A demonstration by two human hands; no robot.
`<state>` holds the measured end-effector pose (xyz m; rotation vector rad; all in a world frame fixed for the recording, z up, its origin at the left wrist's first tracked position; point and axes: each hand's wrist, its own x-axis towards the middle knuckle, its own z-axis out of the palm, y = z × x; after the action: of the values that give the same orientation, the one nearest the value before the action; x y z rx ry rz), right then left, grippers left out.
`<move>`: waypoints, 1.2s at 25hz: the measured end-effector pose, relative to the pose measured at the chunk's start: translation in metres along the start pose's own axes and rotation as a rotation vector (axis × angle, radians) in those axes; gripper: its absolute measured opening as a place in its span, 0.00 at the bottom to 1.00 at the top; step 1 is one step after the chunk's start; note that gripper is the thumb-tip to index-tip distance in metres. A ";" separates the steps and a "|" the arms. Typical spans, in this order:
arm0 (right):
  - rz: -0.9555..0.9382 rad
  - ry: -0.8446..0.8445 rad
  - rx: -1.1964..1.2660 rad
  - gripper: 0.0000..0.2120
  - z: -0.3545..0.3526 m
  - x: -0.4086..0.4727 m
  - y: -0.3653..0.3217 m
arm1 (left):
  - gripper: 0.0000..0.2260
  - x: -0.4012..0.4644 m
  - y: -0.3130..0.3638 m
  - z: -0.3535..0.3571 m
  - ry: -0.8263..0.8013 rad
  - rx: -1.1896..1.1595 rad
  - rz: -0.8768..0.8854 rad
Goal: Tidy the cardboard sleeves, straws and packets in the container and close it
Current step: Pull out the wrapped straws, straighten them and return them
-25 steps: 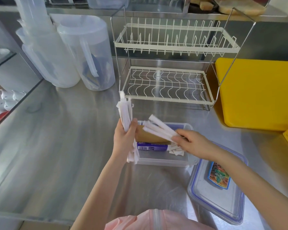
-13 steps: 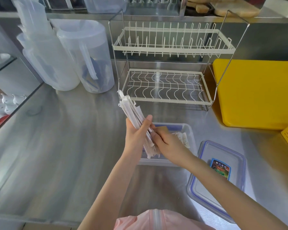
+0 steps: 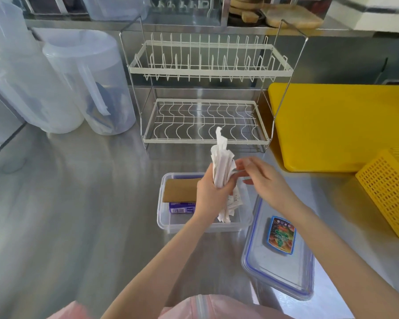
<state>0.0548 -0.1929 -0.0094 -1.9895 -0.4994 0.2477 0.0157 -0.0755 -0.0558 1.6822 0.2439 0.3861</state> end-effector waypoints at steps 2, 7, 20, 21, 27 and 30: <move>-0.006 0.009 0.028 0.10 -0.003 -0.006 0.005 | 0.06 0.000 -0.006 0.009 -0.036 0.039 0.017; -0.174 -0.007 -0.030 0.20 -0.003 -0.004 -0.004 | 0.12 -0.006 -0.025 0.016 -0.165 0.105 0.020; -0.329 0.067 -0.203 0.22 0.013 -0.004 0.001 | 0.13 -0.011 -0.028 0.005 -0.210 0.101 0.028; -0.331 0.036 -0.233 0.23 0.013 -0.001 -0.002 | 0.12 -0.011 -0.028 0.004 -0.219 0.108 0.030; -0.438 -0.053 -0.331 0.16 0.013 -0.019 0.009 | 0.14 -0.008 -0.024 0.002 -0.207 0.078 0.019; -0.344 0.060 -0.134 0.13 0.007 -0.015 0.001 | 0.09 -0.009 -0.023 0.004 -0.236 0.102 0.015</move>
<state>0.0390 -0.1941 -0.0147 -1.9937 -0.8252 -0.0614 0.0106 -0.0790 -0.0805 1.8127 0.0777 0.1863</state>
